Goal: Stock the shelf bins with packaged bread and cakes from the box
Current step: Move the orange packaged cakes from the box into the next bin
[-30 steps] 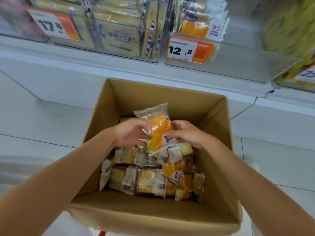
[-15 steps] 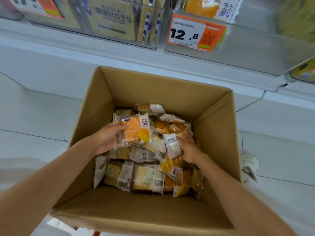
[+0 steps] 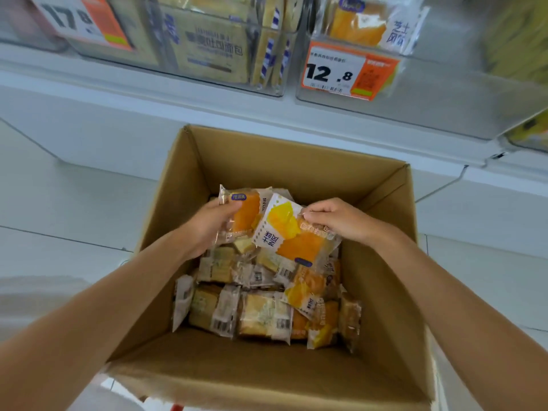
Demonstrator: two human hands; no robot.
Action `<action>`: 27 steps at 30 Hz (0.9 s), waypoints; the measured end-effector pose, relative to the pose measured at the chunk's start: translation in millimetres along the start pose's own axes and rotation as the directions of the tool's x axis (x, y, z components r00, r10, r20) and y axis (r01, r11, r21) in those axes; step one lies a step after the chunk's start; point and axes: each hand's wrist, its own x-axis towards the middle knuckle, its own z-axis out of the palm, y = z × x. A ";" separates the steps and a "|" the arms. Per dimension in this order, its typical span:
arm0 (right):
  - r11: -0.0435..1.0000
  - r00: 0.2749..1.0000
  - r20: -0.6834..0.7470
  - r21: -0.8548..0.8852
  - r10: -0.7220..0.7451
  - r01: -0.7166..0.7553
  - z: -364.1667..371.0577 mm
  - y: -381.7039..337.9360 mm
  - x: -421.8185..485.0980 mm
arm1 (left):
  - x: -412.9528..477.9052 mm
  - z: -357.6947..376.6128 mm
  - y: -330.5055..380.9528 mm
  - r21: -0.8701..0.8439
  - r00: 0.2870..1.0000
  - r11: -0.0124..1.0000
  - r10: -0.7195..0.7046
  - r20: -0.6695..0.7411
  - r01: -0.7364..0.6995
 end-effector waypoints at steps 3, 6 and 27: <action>0.990 0.995 -0.035 -0.104 -0.097 0.093 -19.5 -46.6 -15.0 | -21.2 20.1 32.3 0.075 0.980 0.995 0.045 0.196 -0.060; 0.977 0.971 -0.156 -0.139 -0.181 0.160 -29.3 -79.4 -31.7 | -44.4 43.3 62.2 0.126 0.941 0.980 0.104 0.321 -0.151; 0.856 0.852 -0.494 0.504 0.176 0.115 -10.2 -116.3 -105.8 | -113.6 82.9 111.4 -0.236 0.923 0.904 0.380 0.061 -0.356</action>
